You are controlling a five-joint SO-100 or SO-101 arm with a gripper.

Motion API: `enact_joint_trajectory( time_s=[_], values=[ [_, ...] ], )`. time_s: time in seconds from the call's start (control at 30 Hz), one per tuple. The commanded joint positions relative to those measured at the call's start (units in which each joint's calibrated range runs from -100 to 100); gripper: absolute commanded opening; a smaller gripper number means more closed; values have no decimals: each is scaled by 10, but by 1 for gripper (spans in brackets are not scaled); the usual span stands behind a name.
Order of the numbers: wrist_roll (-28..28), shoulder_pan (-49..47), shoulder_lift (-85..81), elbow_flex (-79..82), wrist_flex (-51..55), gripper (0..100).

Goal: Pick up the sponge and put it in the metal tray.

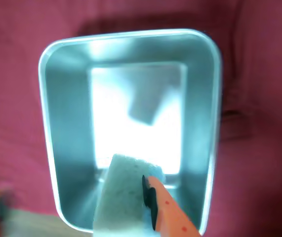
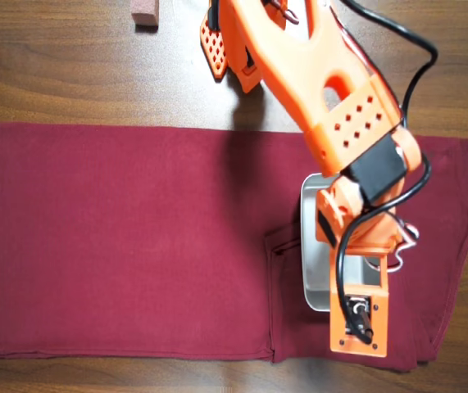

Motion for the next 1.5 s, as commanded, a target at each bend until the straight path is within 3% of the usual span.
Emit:
enact_joint_trajectory(
  time_s=[0.0, 0.13, 0.2, 0.33, 0.47, 0.93, 1.47],
  values=[
    [15, 18, -7, -22, 7, 40],
    [17, 13, -3, -49, 12, 45],
    [-1, 16, -2, -52, 2, 38],
    [5, 18, -1, -43, 7, 37],
    [25, 19, -1, -38, 24, 48],
    [9, 14, 15, -51, 26, 60],
    [-4, 4, 9, -51, 18, 62]
  ],
)
